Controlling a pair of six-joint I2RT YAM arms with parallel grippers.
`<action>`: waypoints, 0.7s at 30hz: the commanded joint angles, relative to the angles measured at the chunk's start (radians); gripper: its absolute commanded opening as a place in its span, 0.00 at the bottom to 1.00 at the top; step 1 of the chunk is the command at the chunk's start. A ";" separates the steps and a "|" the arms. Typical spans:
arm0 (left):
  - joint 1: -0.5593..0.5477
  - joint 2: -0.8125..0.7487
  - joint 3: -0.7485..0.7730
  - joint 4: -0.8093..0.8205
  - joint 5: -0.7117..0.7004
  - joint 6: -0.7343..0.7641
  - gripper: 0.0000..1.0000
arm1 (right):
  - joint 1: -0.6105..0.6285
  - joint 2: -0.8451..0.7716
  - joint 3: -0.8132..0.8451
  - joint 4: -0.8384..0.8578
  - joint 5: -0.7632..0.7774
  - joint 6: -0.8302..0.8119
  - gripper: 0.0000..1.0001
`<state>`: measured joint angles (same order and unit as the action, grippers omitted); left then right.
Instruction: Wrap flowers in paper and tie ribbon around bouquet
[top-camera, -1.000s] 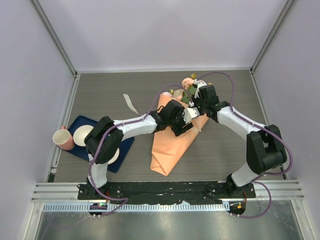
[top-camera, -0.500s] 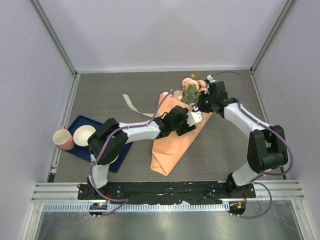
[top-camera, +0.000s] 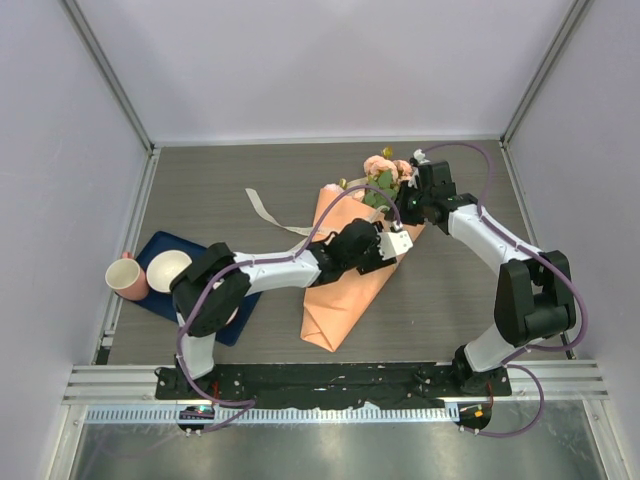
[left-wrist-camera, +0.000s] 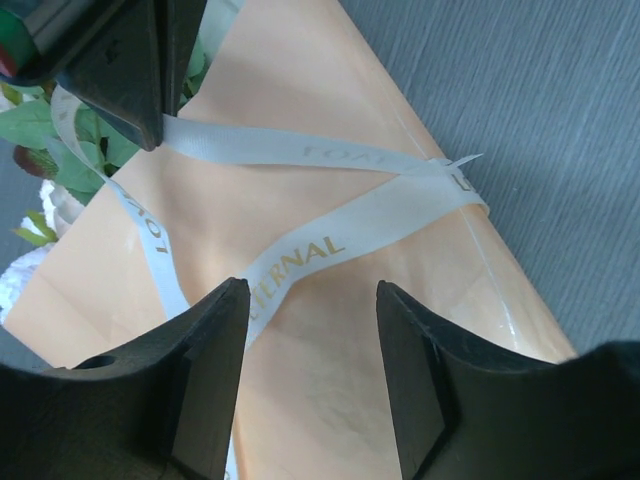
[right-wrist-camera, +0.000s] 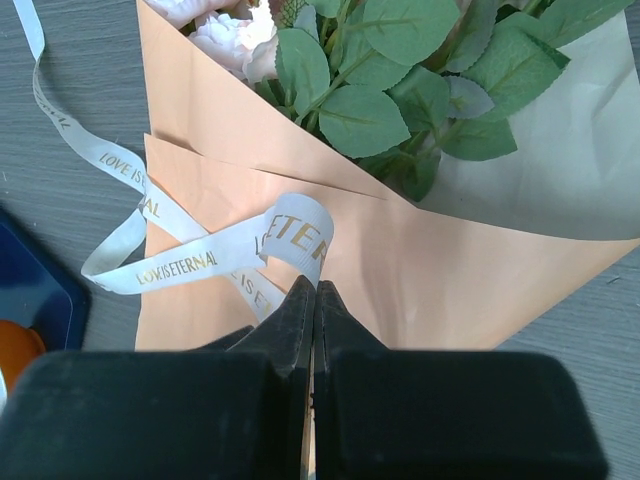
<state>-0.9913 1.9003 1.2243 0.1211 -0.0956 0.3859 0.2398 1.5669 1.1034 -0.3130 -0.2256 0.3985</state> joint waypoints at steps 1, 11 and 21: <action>0.002 -0.009 0.027 0.057 -0.029 0.068 0.62 | -0.002 -0.004 0.033 0.012 -0.023 0.008 0.01; 0.028 0.108 0.125 0.011 0.002 0.133 0.61 | -0.019 -0.001 0.026 0.015 -0.047 0.043 0.01; 0.025 0.019 0.081 -0.008 0.062 0.100 0.00 | -0.059 0.047 0.012 0.090 -0.093 0.186 0.01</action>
<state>-0.9676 2.0171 1.3193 0.0975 -0.0788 0.5037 0.1986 1.5929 1.1034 -0.3046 -0.2771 0.4870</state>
